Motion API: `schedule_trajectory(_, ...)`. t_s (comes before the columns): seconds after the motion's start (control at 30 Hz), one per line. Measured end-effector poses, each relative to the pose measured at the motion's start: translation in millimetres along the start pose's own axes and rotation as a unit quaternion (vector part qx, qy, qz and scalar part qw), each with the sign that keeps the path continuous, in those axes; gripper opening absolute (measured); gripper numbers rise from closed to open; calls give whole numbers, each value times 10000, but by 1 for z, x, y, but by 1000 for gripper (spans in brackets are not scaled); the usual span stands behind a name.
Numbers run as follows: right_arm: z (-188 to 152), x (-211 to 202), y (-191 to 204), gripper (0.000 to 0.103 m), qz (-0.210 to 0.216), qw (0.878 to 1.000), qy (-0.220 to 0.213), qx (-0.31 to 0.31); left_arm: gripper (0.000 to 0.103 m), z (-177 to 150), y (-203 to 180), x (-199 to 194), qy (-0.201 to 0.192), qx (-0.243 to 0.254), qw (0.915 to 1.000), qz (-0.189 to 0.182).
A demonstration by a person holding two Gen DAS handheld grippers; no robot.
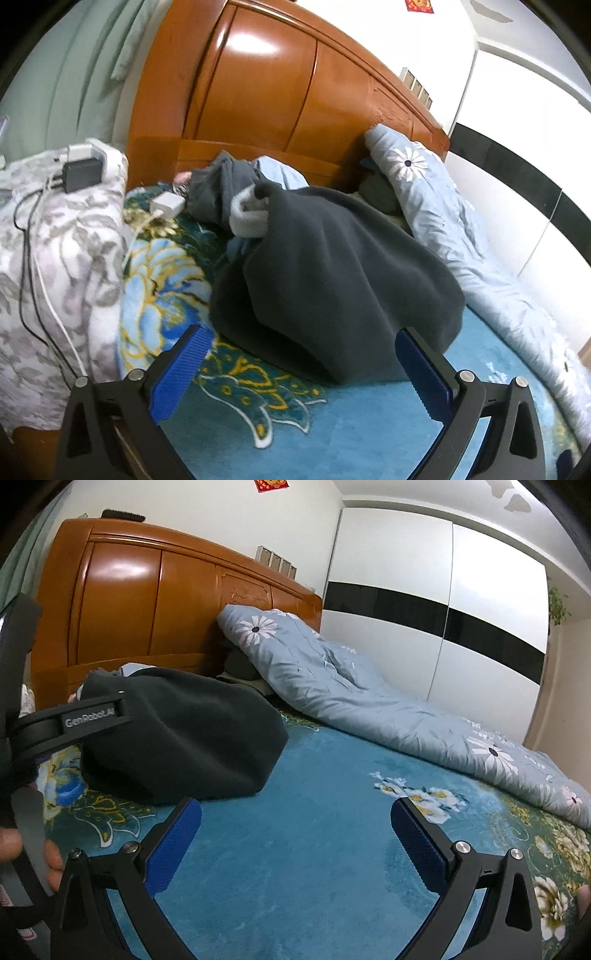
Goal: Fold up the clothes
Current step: 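Reach both tools toward the dark clothes pile by the headboard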
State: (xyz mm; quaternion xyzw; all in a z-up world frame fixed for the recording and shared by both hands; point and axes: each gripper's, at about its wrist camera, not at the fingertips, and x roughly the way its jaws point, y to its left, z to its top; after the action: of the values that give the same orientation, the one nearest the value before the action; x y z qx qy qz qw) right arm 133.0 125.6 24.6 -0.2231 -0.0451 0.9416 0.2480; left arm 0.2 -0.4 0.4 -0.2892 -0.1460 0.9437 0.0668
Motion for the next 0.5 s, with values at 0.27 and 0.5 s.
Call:
schedule_trajectory(0.27,-5,4,2,103,669,9975,117,170,103,6,5,-8,-79,-31,9994,346)
schedule_trajectory(0.5,-11,11,9,103,1643,9856,319,233,103,10,16,-8,124,-225,9986,468)
